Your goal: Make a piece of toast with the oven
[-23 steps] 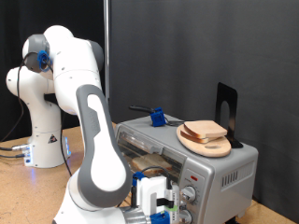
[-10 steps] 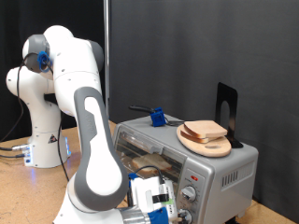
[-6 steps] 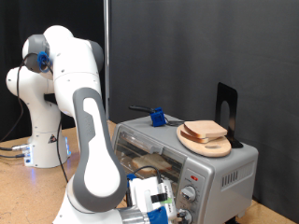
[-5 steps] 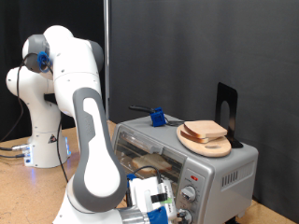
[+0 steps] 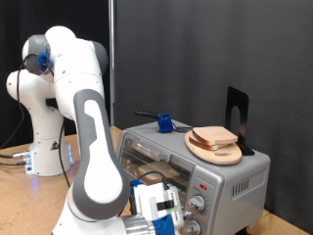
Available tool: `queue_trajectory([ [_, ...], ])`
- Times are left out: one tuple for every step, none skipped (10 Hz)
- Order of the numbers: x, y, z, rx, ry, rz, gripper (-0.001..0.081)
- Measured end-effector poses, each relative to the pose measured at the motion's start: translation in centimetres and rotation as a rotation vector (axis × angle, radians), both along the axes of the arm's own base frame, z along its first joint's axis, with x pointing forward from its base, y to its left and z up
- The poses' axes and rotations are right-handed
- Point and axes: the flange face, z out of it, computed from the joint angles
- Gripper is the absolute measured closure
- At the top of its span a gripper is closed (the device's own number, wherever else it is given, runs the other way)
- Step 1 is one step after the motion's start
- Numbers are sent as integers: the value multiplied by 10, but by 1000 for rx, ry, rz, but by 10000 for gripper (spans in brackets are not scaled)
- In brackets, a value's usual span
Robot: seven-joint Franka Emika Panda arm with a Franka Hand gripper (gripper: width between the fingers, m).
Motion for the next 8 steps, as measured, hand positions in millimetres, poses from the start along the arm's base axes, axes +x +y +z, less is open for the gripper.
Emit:
queue_trajectory([
  [-2, -3, 1, 1, 17, -2, 305],
  [-5, -7, 0, 3, 34, 1, 305],
  [-10, -13, -1, 5, 63, 10, 165],
  [-18, -21, -2, 12, 123, 31, 54],
  [-28, -30, 1, 26, 181, 49, 54],
  [-35, -39, 7, 45, 208, 54, 7],
  [-42, -47, 14, 56, 225, 52, 7],
  [-48, -56, 20, 51, 252, 48, 0],
])
